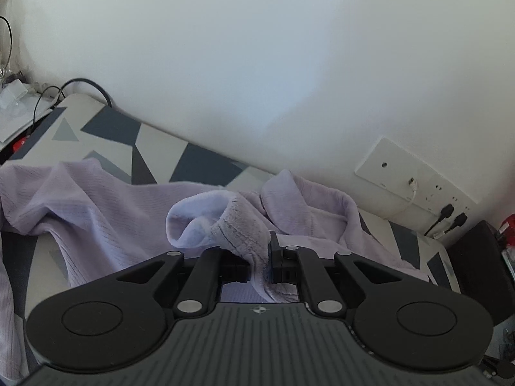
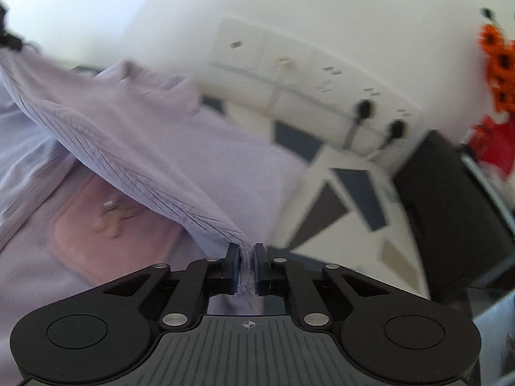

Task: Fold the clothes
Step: 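Lift and fold the shirt side over the front with the left tool while the right tool holds, then open both tools to release the folded side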

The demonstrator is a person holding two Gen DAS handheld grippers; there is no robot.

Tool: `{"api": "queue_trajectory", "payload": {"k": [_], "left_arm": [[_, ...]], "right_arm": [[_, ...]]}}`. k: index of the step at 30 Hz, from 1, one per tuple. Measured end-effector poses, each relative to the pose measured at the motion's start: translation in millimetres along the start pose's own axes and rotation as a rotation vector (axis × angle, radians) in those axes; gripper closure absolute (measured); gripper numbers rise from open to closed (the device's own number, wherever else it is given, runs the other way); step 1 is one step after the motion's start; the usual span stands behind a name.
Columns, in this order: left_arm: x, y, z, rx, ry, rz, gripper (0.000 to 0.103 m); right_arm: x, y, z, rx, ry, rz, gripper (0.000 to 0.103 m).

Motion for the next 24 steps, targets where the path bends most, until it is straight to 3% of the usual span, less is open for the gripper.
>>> {"api": "queue_trajectory", "payload": {"k": [5, 7, 10, 11, 12, 14, 18, 24], "left_arm": [[-21.8, 42.7, 32.0, -0.171, -0.093, -0.012, 0.093], [-30.7, 47.5, 35.2, -0.212, -0.101, -0.05, 0.087], [-34.4, 44.2, 26.1, -0.185, -0.085, -0.051, 0.052], [-35.3, 41.7, 22.4, -0.167, -0.086, -0.043, 0.04], [-37.2, 38.0, 20.5, -0.155, -0.093, -0.045, 0.038], [-41.4, 30.4, 17.3, -0.133, -0.106, -0.051, 0.038], [-57.5, 10.5, 29.0, -0.114, -0.148, -0.108, 0.038], [-66.5, -12.7, 67.8, -0.195, -0.098, -0.178, 0.039]], "right_arm": [[14.2, 17.9, 5.3, -0.054, -0.045, -0.008, 0.096], [14.3, 21.8, 2.9, -0.047, -0.06, -0.02, 0.091], [18.0, 22.1, -11.0, 0.026, -0.078, -0.003, 0.071], [20.5, 21.0, -17.3, 0.06, -0.093, 0.007, 0.068], [23.5, 19.5, -23.0, 0.088, -0.107, 0.019, 0.063], [29.4, 15.2, -30.5, 0.125, -0.122, 0.048, 0.054], [43.2, 0.7, -34.0, 0.165, -0.152, 0.145, 0.049], [57.4, -15.7, -7.5, 0.151, -0.19, 0.396, 0.046]]}}
Point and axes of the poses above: each gripper's, at about its wrist camera, not at the fingertips, and z roughly the way its jaws point, x to its right, y to its underside, the point moved 3 cm from there along z, roughly the way its jaws point, and after that the axes turned 8 degrees about -z, right-handed, at the moved point
